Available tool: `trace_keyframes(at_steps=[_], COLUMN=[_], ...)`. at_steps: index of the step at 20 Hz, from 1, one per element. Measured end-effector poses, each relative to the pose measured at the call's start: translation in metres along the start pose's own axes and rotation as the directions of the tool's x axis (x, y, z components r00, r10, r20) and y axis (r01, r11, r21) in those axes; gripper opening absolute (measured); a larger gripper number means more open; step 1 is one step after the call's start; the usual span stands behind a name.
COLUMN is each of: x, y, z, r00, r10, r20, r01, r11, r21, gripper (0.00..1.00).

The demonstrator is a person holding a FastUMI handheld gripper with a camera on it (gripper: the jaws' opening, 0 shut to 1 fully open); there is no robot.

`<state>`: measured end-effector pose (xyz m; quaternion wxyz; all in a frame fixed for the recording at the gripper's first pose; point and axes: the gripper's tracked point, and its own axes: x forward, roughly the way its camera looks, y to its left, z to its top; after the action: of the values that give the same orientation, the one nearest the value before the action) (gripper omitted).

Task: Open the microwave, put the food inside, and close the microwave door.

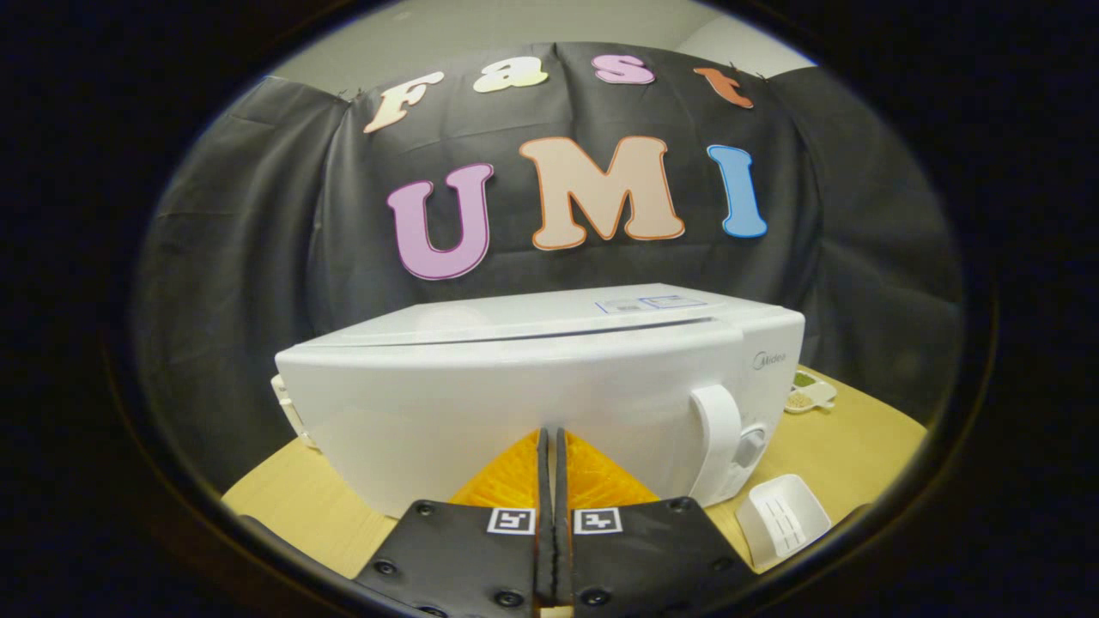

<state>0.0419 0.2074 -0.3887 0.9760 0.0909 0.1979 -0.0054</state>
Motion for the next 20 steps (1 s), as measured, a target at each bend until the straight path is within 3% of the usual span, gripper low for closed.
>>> trace_keyframes(at_steps=[20], x=[-0.005], y=[-0.009], z=[0.016], r00=[0.999], r10=[0.004], r20=[0.036], r01=[-0.004], r11=[1.0], r21=[-0.008], gripper=[0.02])
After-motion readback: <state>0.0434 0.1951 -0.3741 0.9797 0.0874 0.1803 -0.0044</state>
